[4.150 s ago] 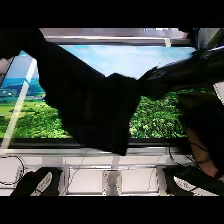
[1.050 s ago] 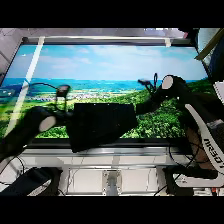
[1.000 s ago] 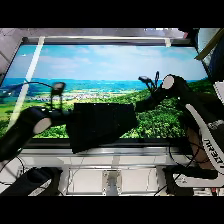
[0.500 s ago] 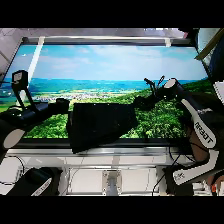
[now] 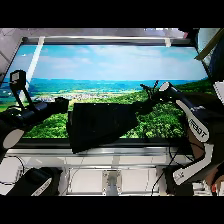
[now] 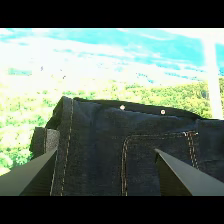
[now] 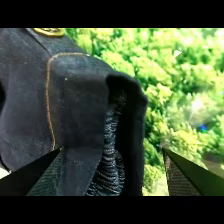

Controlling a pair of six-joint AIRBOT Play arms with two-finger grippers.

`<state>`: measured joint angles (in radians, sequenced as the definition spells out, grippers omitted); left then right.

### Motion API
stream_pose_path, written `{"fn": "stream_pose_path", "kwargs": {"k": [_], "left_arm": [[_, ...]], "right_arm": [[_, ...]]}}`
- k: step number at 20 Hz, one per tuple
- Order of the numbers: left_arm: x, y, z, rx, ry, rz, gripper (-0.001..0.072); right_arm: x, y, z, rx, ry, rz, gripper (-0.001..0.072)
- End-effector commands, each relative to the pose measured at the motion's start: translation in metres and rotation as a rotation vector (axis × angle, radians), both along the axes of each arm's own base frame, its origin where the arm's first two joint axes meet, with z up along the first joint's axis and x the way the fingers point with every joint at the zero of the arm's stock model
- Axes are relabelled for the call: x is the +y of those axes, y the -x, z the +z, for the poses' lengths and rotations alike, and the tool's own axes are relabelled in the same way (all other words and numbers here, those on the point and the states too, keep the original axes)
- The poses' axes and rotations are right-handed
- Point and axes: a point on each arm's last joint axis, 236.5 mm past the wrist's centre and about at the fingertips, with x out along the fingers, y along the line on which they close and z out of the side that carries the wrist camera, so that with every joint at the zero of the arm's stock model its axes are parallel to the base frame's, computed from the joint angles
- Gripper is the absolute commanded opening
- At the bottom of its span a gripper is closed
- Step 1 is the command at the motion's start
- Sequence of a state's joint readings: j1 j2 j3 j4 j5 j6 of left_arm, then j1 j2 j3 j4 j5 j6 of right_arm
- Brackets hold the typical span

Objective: Fold the clothes and pants, and hang the long-sleeved shirts on hangers.

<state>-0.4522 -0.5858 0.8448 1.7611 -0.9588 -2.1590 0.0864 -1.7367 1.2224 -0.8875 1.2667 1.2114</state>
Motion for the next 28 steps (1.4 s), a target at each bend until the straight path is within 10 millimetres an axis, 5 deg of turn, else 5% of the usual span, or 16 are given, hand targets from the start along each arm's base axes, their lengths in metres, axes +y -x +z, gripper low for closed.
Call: {"fn": "stream_pose_path", "kwargs": {"k": [1,7,11,13,18,22,25,28], "left_arm": [[0.000,0.000,0.001,-0.002,0.000,0.002,0.0692],[0.000,0.000,0.001,-0.002,0.001,0.001,0.0692],[0.000,0.000,0.001,-0.002,0.001,0.001,0.0692],[0.001,0.000,0.001,-0.002,0.000,0.002,0.0691],[0.000,0.000,0.001,-0.002,0.001,0.001,0.0691],[0.001,0.000,0.001,-0.003,0.000,0.001,0.0691],[0.000,0.000,0.001,-0.003,0.000,0.001,0.0691],[0.000,0.000,0.001,-0.003,0.000,0.001,0.0691]], "right_arm": [[0.002,0.006,-0.011,0.042,-0.010,0.003,0.0680],[0.033,0.002,0.000,0.039,-0.184,0.005,0.0671],[0.033,0.003,-0.007,0.045,-0.174,0.006,0.0320],[0.037,0.003,-0.006,0.027,-0.183,0.022,0.0038],[0.033,-0.015,0.020,-0.055,-0.174,0.032,0.0029],[0.000,-0.041,0.093,-0.188,-0.135,0.036,0.0028],[-0.076,-0.046,0.168,-0.248,-0.019,-0.045,0.0028],[-0.171,-0.040,0.270,-0.423,0.070,-0.269,0.0026]]}}
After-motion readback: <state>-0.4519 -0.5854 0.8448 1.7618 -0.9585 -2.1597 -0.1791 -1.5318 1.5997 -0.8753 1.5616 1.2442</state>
